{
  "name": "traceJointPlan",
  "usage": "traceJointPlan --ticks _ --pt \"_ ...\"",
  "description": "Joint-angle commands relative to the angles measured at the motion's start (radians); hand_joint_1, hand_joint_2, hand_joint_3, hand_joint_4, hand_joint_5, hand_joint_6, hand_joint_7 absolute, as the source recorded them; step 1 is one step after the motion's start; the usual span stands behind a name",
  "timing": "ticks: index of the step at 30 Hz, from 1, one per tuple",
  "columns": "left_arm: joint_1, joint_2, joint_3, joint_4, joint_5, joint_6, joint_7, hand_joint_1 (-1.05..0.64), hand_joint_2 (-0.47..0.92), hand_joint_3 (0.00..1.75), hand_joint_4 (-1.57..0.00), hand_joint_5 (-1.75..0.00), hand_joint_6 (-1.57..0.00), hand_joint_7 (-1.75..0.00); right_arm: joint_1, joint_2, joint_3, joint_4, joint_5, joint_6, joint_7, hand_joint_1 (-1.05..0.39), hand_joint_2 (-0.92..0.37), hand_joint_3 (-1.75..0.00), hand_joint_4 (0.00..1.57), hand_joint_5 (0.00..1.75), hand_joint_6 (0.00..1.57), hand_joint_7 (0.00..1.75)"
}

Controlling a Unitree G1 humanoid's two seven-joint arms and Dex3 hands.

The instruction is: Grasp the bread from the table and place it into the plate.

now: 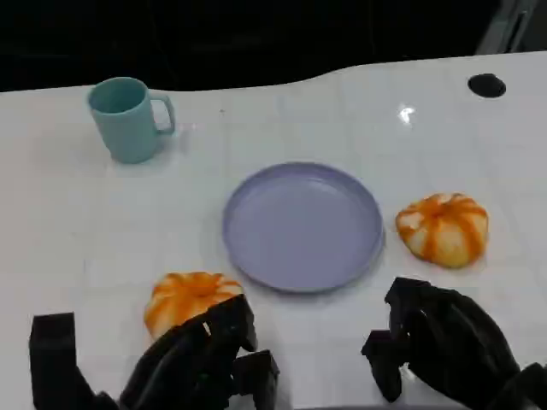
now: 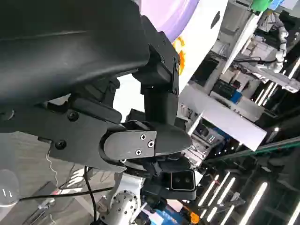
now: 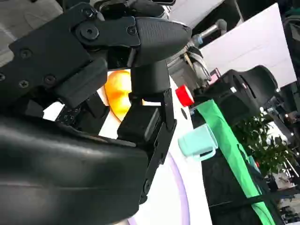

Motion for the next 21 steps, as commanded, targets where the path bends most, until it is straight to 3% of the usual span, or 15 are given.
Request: traceJointPlan --ticks 1,21 --pt "0.0 0.012 0.006 -0.009 0.003 -0.007 0.003 -0.69 0.92 0.42 -0.76 -1.75 -0.51 -1.75 -0.013 -0.009 -0.007 0.013 -0.001 -0.013 -0.004 -0.97 -0.58 -0.64 1.23 1.5 1.1 1.31" --pt "-0.026 0.008 0.013 0.035 0.0 -0.033 -0.016 -0.71 0.92 0.41 -0.78 -1.75 -0.53 -1.75 -0.022 -0.015 -0.015 0.043 -0.009 -0.034 0.01 -0.95 -0.58 -0.66 1.23 1.5 1.09 1.29"
